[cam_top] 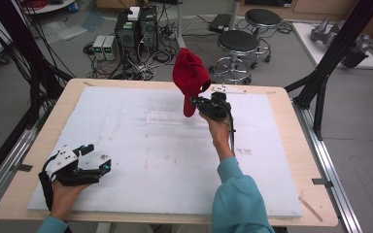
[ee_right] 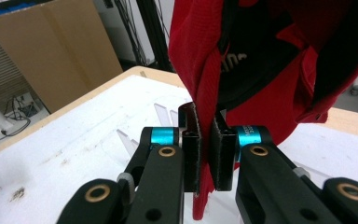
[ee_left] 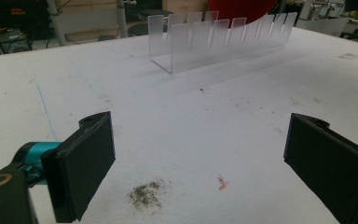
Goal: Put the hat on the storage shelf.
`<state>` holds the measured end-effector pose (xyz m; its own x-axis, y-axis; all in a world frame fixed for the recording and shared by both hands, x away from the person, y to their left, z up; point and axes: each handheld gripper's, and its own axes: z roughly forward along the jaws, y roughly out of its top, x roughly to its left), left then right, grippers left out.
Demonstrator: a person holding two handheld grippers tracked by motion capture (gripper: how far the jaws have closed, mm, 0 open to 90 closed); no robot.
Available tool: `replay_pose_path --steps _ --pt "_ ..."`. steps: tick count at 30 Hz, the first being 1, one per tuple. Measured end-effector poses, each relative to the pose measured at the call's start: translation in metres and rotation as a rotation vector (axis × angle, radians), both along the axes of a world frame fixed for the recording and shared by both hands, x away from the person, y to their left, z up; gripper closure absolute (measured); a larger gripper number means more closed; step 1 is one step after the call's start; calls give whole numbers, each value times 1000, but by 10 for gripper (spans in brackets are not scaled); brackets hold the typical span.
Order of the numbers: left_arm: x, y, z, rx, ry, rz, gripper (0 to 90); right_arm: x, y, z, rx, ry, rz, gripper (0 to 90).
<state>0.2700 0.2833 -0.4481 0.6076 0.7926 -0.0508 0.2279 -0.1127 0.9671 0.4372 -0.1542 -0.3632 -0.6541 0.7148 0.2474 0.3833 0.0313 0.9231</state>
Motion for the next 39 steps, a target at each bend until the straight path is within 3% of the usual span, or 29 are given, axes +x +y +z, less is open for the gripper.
replay_pose_path --steps 2,10,20,37,39 --pt "0 0 0 3 -2 0 90 0 2 -1 -31 16 2 852" --pt "0 0 0 0 -3 -1 91 -5 1 -7 -64 52 6 853" --pt "-1 1 0 -4 -7 0 92 -18 5 -14 -154 45 30 852" --pt "0 1 0 -2 -5 1 94 -24 -1 -21 -161 65 24 841" --pt "-1 1 0 -4 -6 2 94 -24 -1 -21 -173 60 21 797"
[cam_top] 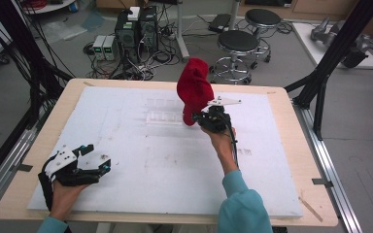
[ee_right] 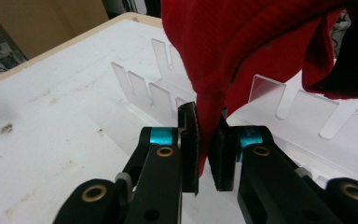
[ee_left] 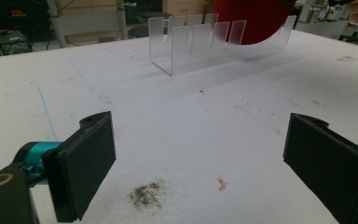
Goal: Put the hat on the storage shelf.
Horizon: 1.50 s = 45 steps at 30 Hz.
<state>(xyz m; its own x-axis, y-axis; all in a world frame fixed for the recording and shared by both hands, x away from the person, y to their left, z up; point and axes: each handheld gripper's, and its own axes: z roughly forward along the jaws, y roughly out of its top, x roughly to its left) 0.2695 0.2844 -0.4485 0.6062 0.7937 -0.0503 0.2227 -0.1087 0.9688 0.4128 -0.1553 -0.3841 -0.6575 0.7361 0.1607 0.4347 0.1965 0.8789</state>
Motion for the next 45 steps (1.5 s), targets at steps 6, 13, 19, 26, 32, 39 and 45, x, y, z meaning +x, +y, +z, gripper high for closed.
replay_pose_path --steps 6,13,19,26,32,39,45 --pt "0 0 0 -2 2 1 94 -5 -1 3 -9 -12 7 584" --pt "0 0 0 -6 3 3 94 -21 -11 12 -16 0 6 290" --pt "-1 0 0 -3 -9 -1 94 -52 -31 20 -16 -69 0 179" --pt "-1 1 0 -10 -12 -1 94 -98 -56 40 -30 -127 -8 118" --pt "-3 3 -1 -24 -32 6 94 -134 -84 33 -34 -226 -22 117" --pt "-5 4 -1 -35 -50 19 94 -160 -120 -6 38 -286 -88 113" --pt "-7 4 -1 -45 -62 31 94 -169 -134 -41 81 -338 -160 112"
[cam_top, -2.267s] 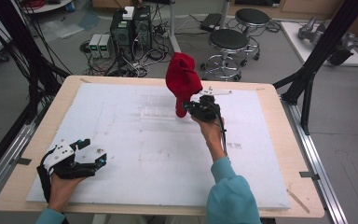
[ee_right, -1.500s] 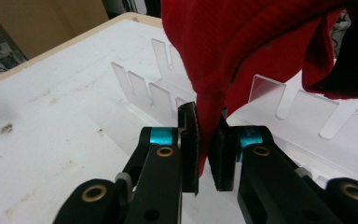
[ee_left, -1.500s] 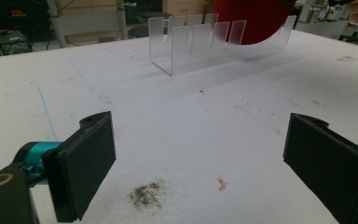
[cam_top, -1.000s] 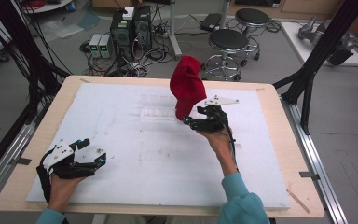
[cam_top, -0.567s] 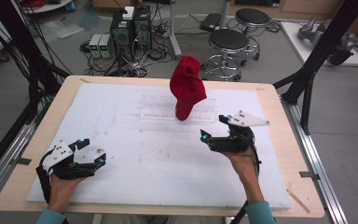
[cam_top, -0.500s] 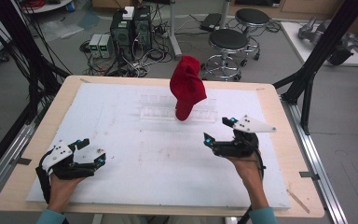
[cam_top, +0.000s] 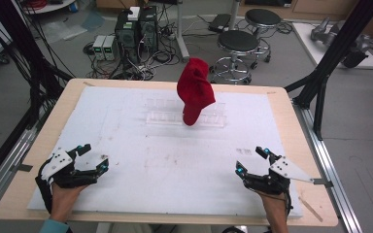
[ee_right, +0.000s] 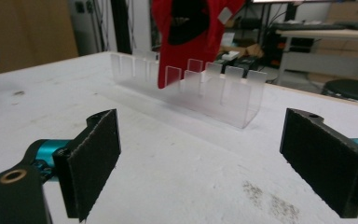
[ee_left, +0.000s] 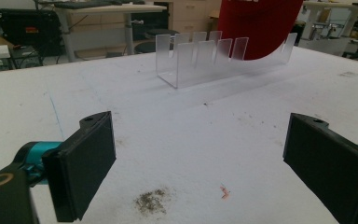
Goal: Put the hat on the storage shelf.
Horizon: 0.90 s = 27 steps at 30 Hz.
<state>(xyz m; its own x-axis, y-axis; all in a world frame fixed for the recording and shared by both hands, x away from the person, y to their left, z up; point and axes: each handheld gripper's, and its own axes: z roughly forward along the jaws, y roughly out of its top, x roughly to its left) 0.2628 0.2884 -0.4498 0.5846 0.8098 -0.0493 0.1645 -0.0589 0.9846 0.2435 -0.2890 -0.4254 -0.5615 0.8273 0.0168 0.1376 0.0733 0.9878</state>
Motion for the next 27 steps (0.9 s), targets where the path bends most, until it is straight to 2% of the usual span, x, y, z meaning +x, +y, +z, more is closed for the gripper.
replay_pose_path --steps 1,9,13,20,27 --pt "-1 0 0 -4 -4 1 94 0 -1 -4 2 -14 -13 112" --pt "-1 0 0 -4 -10 4 94 0 -1 -25 26 -28 -63 112" --pt "-3 0 -1 -12 -22 11 94 0 -1 -26 38 -53 -79 112" --pt "-5 1 -1 -12 -46 22 94 -1 0 -27 26 -53 -85 112" --pt "-6 1 -1 -14 -57 28 95 1 -1 -27 42 -41 -87 112"
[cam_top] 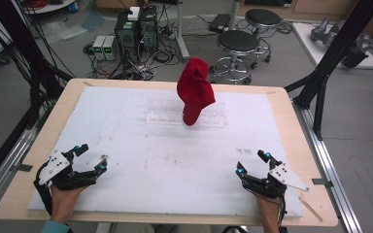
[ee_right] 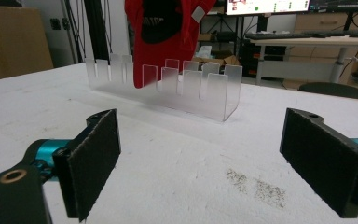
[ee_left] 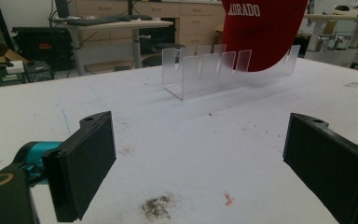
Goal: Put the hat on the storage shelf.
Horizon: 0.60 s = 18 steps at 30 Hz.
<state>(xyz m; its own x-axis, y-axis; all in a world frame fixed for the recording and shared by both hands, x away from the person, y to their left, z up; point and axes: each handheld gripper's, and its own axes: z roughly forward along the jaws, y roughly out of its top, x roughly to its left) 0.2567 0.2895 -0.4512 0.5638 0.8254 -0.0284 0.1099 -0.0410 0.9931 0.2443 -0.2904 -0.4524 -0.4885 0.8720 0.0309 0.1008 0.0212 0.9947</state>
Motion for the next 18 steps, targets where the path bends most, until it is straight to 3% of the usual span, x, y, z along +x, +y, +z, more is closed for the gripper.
replay_pose_path --steps 5,10,18 --pt "0 0 0 -8 4 3 96 1 0 0 9 15 0 112" --pt "-1 1 -1 -10 -15 8 98 -1 1 0 -12 -4 1 112" --pt "-3 1 -1 -13 -30 11 100 -3 1 -1 -5 -17 -4 112"
